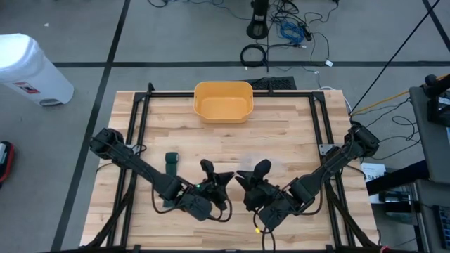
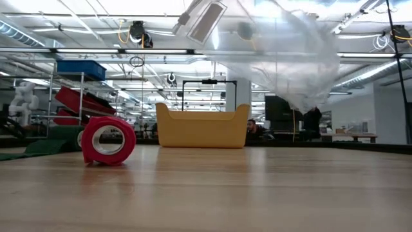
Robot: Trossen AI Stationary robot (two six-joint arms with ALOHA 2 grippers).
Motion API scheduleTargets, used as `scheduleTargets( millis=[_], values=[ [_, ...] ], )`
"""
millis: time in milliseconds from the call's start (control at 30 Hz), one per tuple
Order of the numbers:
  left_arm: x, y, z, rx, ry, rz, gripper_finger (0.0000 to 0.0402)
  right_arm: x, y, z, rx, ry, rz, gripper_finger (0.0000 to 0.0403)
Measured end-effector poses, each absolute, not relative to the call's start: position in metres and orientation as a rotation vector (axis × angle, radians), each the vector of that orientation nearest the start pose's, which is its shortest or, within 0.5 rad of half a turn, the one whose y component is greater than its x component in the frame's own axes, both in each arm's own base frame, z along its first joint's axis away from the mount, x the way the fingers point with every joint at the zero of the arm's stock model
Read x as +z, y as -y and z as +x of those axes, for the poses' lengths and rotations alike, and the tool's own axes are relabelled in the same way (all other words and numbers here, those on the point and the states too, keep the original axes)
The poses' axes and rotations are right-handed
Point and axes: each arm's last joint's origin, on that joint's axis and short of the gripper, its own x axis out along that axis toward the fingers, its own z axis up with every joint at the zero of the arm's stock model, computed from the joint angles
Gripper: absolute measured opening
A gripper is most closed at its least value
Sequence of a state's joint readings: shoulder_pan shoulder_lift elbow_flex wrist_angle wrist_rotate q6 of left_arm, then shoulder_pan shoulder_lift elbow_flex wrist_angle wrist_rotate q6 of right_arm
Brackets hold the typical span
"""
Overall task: Roll bandage
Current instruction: Open the transparent zip bag
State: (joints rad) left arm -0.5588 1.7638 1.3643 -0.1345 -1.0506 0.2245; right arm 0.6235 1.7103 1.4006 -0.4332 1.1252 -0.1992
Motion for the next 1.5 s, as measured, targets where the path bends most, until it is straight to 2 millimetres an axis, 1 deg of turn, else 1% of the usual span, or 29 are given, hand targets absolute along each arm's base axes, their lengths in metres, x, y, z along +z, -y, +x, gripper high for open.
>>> scheduleTargets(
  millis=[133,333,567,667,800,900,1000,1067,1233,1300,1400,1500],
  values=[
    [0.281,0.187,0.343,0.435,-0.426,0.607,0.0004,0.292,-0.193,0.313,-0.416,-0.547,-0.772,0.0096],
    [0.282,0.187,0.343,0.436,-0.423,0.604,0.0004,0.287,-0.196,0.312,-0.235,-0.603,-0.771,0.0095],
    [0.282,0.187,0.343,0.433,-0.423,0.603,0.0004,0.286,-0.194,0.311,-0.243,-0.627,-0.849,0.0096],
    [0.281,0.187,0.343,0.432,-0.427,0.606,0.0004,0.287,-0.201,0.308,-0.216,-0.610,-0.891,0.0096],
    [0.281,0.185,0.344,0.436,-0.437,0.610,0.0004,0.290,-0.216,0.301,-0.157,-0.570,-0.981,0.0096],
    [0.281,0.184,0.344,0.437,-0.437,0.610,0.0004,0.293,-0.223,0.297,-0.194,-0.543,-1.044,0.0096],
    [0.280,0.185,0.345,0.417,-0.438,0.606,0.0004,0.294,-0.224,0.296,-0.241,-0.547,-1.098,0.0096],
    [0.280,0.185,0.345,0.399,-0.441,0.607,0.0004,0.292,-0.225,0.296,-0.237,-0.553,-1.132,0.0096],
    [0.278,0.182,0.347,0.394,-0.454,0.625,0.0004,0.284,-0.230,0.306,-0.247,-0.541,-1.164,0.0096],
    [0.278,0.182,0.347,0.391,-0.458,0.627,0.0004,0.282,-0.228,0.312,-0.297,-0.544,-1.177,0.0096],
    [0.278,0.182,0.347,0.383,-0.457,0.625,0.0004,0.279,-0.226,0.318,-0.318,-0.544,-1.182,0.0096],
    [0.278,0.182,0.347,0.381,-0.458,0.629,0.0004,0.280,-0.225,0.319,-0.345,-0.543,-1.174,0.0096]
  ],
)
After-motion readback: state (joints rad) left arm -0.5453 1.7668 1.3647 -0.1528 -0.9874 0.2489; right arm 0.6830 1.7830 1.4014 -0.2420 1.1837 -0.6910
